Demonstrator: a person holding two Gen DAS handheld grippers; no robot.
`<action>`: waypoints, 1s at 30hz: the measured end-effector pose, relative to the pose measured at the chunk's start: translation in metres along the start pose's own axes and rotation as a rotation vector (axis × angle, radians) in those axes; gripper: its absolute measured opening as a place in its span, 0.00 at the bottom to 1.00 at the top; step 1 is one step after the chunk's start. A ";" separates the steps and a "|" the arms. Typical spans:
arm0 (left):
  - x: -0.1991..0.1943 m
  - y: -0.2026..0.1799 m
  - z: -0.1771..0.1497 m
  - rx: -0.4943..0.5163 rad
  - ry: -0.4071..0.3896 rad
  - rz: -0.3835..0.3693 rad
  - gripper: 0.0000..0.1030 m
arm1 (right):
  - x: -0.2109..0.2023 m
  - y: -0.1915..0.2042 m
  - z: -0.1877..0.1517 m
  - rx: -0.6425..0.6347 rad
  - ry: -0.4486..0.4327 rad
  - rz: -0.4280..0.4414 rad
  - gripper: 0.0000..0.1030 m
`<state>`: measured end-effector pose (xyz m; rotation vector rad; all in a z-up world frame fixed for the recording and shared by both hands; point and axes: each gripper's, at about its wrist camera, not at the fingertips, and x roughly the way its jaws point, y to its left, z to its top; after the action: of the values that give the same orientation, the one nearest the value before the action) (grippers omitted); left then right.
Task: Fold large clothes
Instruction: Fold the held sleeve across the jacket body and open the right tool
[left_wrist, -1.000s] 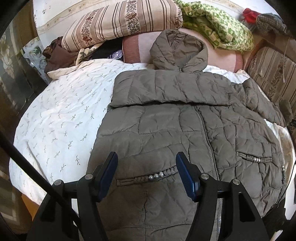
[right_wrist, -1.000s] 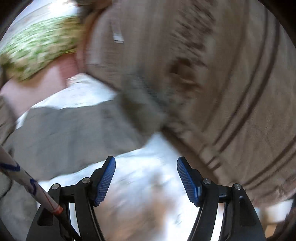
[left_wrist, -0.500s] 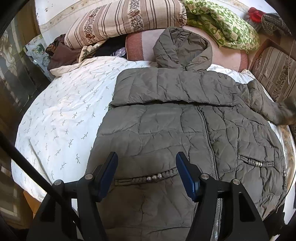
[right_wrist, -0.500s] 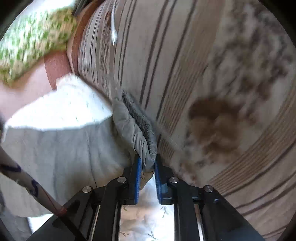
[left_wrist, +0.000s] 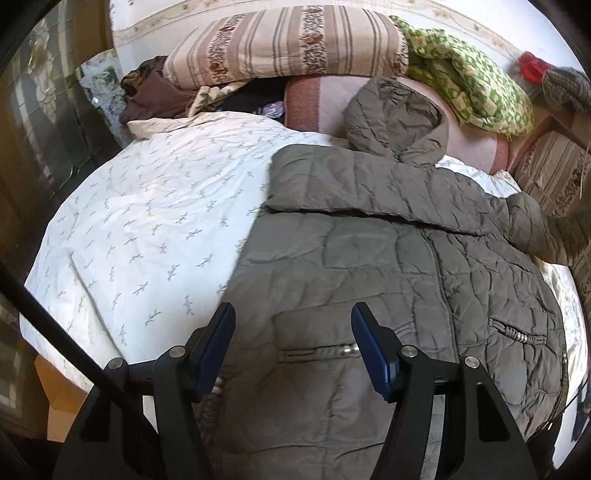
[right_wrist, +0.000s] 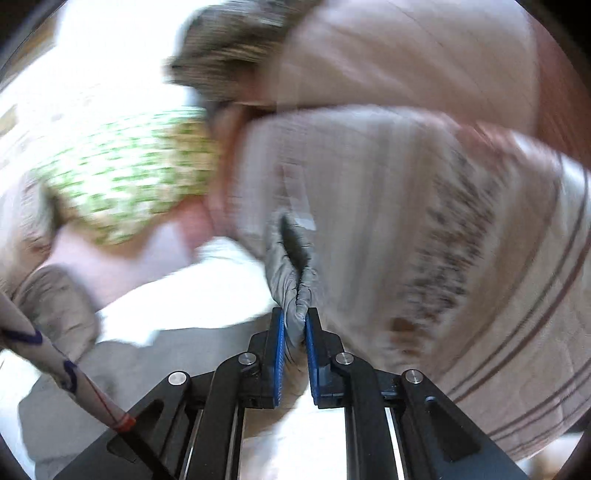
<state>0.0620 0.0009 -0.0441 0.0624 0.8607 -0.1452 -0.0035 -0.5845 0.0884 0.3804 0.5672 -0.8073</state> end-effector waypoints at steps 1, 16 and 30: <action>0.000 0.004 -0.001 -0.011 0.000 0.001 0.62 | -0.008 0.020 0.001 -0.027 -0.005 0.030 0.11; 0.004 0.090 -0.014 -0.132 -0.034 0.088 0.62 | -0.095 0.383 -0.123 -0.519 0.139 0.592 0.11; 0.044 0.140 -0.025 -0.230 0.034 0.087 0.62 | -0.005 0.556 -0.300 -0.782 0.395 0.564 0.11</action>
<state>0.0932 0.1376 -0.0941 -0.1135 0.9017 0.0368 0.3200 -0.0702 -0.0864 -0.0414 1.0304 0.0706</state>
